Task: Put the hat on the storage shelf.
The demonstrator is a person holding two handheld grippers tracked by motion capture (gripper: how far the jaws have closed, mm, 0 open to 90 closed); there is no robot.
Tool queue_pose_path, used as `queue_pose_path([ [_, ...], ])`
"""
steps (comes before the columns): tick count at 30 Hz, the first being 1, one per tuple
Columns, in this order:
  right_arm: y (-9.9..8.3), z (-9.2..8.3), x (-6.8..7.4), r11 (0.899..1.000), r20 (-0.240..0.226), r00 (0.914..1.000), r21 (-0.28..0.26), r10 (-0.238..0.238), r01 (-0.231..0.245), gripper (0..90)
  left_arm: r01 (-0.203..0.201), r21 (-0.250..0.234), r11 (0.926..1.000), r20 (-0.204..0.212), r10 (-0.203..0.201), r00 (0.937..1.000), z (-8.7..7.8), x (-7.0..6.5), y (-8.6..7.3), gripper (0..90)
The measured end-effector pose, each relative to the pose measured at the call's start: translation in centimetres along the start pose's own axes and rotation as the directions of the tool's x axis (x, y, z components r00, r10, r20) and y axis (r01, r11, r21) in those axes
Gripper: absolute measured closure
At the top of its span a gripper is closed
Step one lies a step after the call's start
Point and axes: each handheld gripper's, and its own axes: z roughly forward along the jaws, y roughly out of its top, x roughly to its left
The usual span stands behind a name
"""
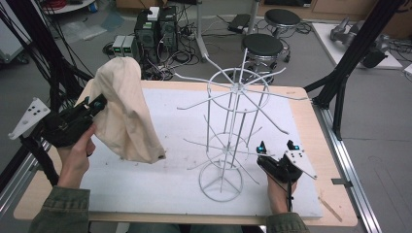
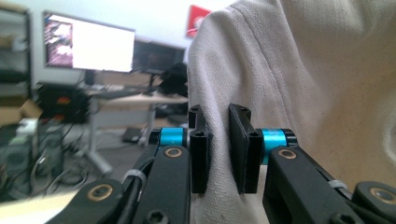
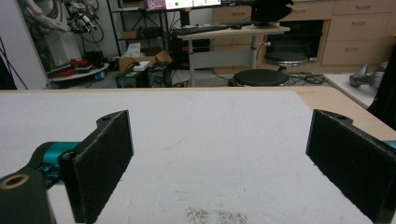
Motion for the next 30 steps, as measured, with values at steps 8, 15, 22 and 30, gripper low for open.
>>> queue_pose_path([
  [8,0.0,0.0,0.0,1.0,-0.002,1.0,-0.002,0.002,-0.002,6.2,0.001,-0.072,0.9974,0.173,0.011,0.9849,-0.6,-1.7,2.7,78.9],
  [15,0.0,-0.1,0.1,1.0,-0.002,1.0,-0.002,0.005,-0.005,6.2,0.013,-0.126,0.9919,0.261,0.021,0.965,-1.2,-2.4,4.4,78.9],
  [22,0.0,-0.1,0.1,1.0,-0.002,1.0,-0.001,0.002,-0.002,6.2,0.067,-0.185,0.9805,0.346,0.001,0.9381,-1.4,-2.8,5.8,78.9],
  [30,0.0,0.0,0.0,1.0,-0.006,1.0,0.001,0.002,-0.002,6.2,0.154,-0.196,0.9685,0.441,-0.053,0.8959,-0.3,-3.9,7.5,78.9],
])
